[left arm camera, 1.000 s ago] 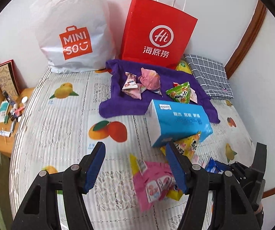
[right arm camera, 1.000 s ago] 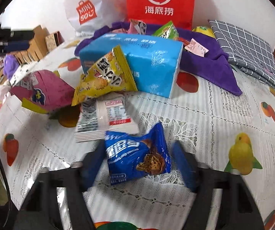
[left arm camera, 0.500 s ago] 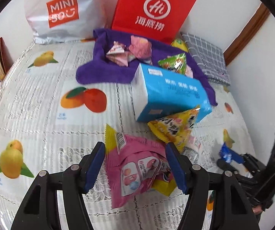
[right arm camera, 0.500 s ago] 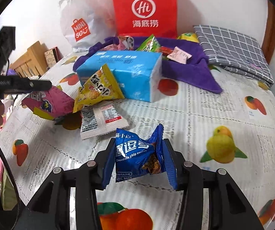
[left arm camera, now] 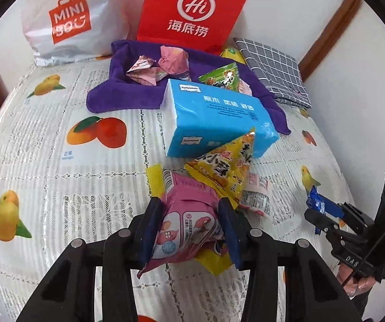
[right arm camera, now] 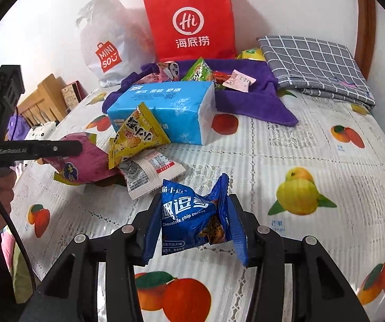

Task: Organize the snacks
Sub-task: 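Grasp the blue chocolate chip packet with the right tool while the left tool grasps the pink packet, then lift both packets and carry them toward the purple towel, then lower both packets onto the purple towel and open both tools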

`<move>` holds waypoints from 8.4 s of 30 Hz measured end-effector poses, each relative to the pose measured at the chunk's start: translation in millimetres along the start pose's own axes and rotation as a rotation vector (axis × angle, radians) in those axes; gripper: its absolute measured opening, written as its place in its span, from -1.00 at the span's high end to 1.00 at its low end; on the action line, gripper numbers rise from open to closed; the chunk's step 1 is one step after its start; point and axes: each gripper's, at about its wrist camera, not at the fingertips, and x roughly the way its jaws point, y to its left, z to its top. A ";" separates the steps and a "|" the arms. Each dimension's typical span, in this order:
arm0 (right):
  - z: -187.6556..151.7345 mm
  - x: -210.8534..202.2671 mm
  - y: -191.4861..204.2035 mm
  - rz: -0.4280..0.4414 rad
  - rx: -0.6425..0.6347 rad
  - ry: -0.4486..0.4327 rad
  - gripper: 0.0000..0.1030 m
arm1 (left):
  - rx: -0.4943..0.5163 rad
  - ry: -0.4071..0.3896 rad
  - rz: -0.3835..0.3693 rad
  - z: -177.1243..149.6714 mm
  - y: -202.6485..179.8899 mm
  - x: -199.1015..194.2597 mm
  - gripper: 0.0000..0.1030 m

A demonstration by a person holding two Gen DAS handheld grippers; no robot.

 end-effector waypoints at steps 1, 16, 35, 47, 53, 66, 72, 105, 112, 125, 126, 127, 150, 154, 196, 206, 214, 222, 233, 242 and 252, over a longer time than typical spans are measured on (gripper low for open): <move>-1.2 -0.5 -0.5 -0.004 0.006 0.002 0.10 | 0.008 -0.005 0.008 -2.7 -1.6 -2.5 0.20; -10.5 -13.0 -5.7 -0.061 0.086 -0.003 0.11 | -0.001 -0.046 0.024 -24.6 -11.3 -23.2 0.20; -28.9 9.3 -17.3 -0.118 0.151 0.033 0.10 | -0.016 -0.069 0.022 -40.2 -6.7 -19.9 0.18; -22.5 11.1 -19.7 -0.103 0.188 0.035 0.11 | -0.030 -0.068 -0.025 -37.1 2.8 -17.4 0.17; -11.8 1.4 -12.4 -0.093 0.198 0.006 0.11 | -0.048 -0.069 -0.045 -28.5 9.1 -19.8 0.19; 21.1 -16.7 9.2 -0.080 0.161 -0.049 0.23 | -0.034 -0.106 -0.050 -7.2 6.5 -35.9 0.20; 29.8 -7.7 8.5 -0.061 0.166 -0.042 0.30 | -0.026 -0.111 -0.051 2.5 4.8 -36.6 0.22; 48.5 -4.5 26.2 -0.015 0.111 -0.059 0.30 | -0.034 -0.025 -0.089 15.6 12.0 -7.1 -0.12; 43.4 1.5 24.2 -0.020 0.117 -0.042 0.30 | -0.015 0.078 -0.055 -1.1 11.4 25.1 -0.33; 47.1 -5.5 23.0 -0.020 0.111 -0.058 0.30 | -0.029 -0.006 -0.144 1.9 7.2 -10.8 0.11; 48.0 -6.3 23.7 -0.019 0.107 -0.061 0.30 | -0.023 -0.013 -0.142 3.8 5.6 -13.0 0.11; 49.5 -7.9 24.9 -0.018 0.101 -0.066 0.30 | -0.016 -0.021 -0.141 6.5 3.4 -16.2 0.11; 109.2 -23.0 31.3 -0.018 0.010 -0.163 0.30 | 0.053 -0.130 -0.055 80.4 -23.5 -42.6 0.10; 119.5 -18.1 31.1 0.002 0.019 -0.165 0.30 | 0.064 -0.142 -0.050 89.3 -26.7 -43.0 0.10; 196.9 19.0 26.1 -0.001 -0.007 -0.196 0.31 | 0.073 -0.163 -0.015 160.4 -8.5 -12.7 0.10; 215.9 37.1 22.8 -0.013 -0.026 -0.188 0.31 | 0.068 -0.157 -0.006 175.8 -2.7 -2.3 0.10; 232.8 53.4 19.9 -0.013 -0.028 -0.188 0.31 | 0.064 -0.155 0.003 197.4 5.0 10.4 0.10; 248.0 70.8 10.2 -0.026 -0.022 -0.180 0.31 | 0.053 -0.150 0.019 211.1 19.7 25.0 0.10; 252.4 110.6 -19.5 -0.071 0.008 -0.098 0.31 | 0.024 -0.090 0.055 216.6 48.4 57.1 0.10; 246.2 143.5 -37.5 -0.091 0.025 -0.006 0.31 | 0.042 -0.029 0.066 215.5 52.9 89.5 0.10; 241.9 162.5 -44.2 -0.077 0.047 0.056 0.31 | 0.062 -0.008 0.006 221.7 37.2 108.6 0.10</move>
